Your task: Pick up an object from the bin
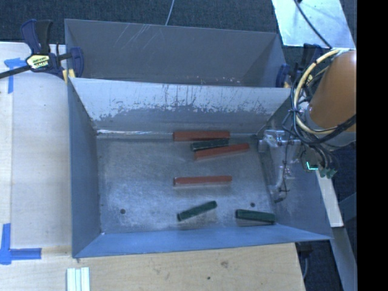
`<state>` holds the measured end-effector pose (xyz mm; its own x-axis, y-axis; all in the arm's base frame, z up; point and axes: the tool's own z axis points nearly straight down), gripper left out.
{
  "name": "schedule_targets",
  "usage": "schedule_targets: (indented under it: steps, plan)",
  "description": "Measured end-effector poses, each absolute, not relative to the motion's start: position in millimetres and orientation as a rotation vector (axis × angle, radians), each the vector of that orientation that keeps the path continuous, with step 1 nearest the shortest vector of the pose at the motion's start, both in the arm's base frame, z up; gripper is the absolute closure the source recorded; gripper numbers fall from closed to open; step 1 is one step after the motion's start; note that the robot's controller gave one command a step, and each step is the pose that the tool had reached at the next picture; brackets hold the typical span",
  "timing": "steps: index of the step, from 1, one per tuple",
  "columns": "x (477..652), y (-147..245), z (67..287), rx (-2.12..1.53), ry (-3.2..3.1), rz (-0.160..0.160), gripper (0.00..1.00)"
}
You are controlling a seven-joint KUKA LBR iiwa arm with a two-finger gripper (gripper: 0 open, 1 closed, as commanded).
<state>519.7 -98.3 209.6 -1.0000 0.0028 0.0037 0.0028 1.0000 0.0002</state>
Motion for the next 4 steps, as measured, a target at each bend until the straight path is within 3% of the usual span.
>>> schedule_targets:
  steps: [1,2,3,4]
  plan:
    - [521.5,-97.8,213.1,0.001,-3.145,0.001,1.0]
    - [521.5,-97.8,213.1,0.001,-3.145,0.001,1.0]
    - [545.1,-85.2,176.0,0.124,-3.148,0.004,1.0]
    - [534.4,-97.8,160.0,0.379,-3.119,-0.002,1.0]
